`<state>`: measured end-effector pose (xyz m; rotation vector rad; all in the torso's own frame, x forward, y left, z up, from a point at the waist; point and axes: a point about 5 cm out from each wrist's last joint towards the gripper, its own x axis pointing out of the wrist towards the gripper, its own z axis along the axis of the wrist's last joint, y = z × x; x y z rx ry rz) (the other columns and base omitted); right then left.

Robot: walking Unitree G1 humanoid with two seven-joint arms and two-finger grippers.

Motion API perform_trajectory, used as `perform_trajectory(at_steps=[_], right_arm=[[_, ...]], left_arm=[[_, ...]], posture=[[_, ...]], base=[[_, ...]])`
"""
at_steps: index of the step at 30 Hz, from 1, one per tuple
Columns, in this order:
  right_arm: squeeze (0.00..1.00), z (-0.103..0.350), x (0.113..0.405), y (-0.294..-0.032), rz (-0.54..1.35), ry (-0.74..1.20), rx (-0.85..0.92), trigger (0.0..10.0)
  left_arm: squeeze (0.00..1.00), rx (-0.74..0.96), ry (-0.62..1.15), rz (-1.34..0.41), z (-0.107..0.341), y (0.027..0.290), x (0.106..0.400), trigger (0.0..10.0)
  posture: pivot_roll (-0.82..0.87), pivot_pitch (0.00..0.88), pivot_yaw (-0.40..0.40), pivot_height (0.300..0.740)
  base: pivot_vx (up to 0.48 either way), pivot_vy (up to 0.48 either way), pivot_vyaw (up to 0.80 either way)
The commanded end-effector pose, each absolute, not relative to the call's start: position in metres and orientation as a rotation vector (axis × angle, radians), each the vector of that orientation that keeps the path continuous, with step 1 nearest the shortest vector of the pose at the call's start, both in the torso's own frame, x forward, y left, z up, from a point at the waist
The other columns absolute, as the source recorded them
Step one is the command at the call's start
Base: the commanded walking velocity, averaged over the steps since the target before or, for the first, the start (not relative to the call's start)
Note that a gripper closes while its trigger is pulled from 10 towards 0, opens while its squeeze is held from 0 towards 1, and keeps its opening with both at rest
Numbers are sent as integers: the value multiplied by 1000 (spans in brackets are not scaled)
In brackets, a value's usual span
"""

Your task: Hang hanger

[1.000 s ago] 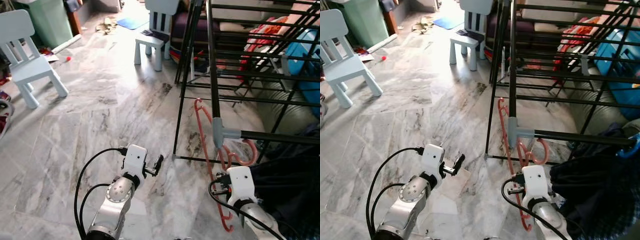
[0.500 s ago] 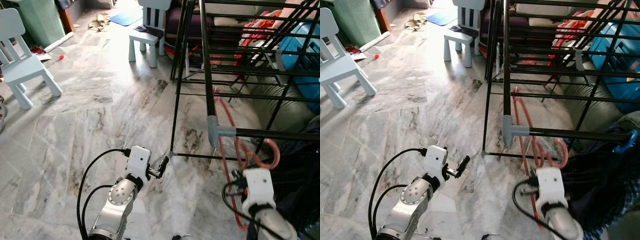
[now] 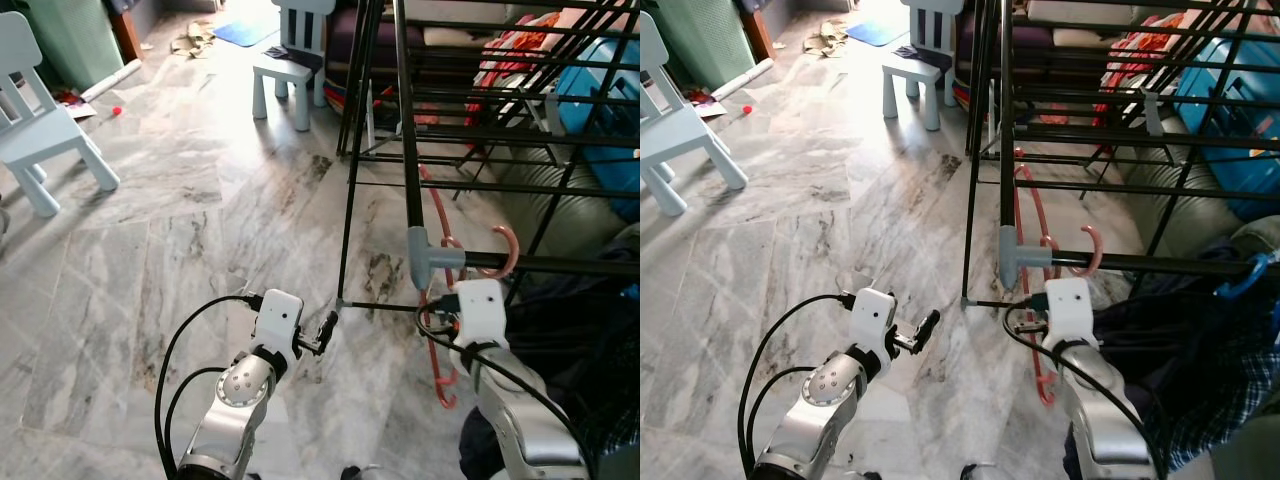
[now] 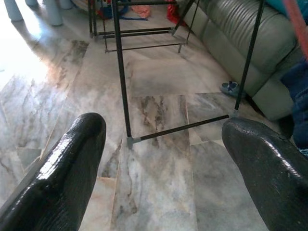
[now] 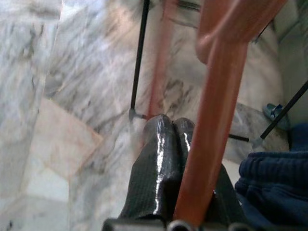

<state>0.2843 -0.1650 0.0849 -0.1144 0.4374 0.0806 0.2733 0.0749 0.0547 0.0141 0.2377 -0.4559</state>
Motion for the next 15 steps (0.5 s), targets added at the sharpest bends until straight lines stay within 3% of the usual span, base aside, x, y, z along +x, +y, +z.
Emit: perform_trajectory(at_steps=[1,15], right_arm=[[0,79,286,-160,90,495,-109,10000],[0,76,286,-157,136,535,-133,10000]], left_arm=[[0,25,249,-449,53,75,271,10000],[0,32,270,-443,50,73,270,10000]], posture=[[-17,146,-67,740],[-17,143,-87,740]], base=[[0,0,0],[0,0,0]])
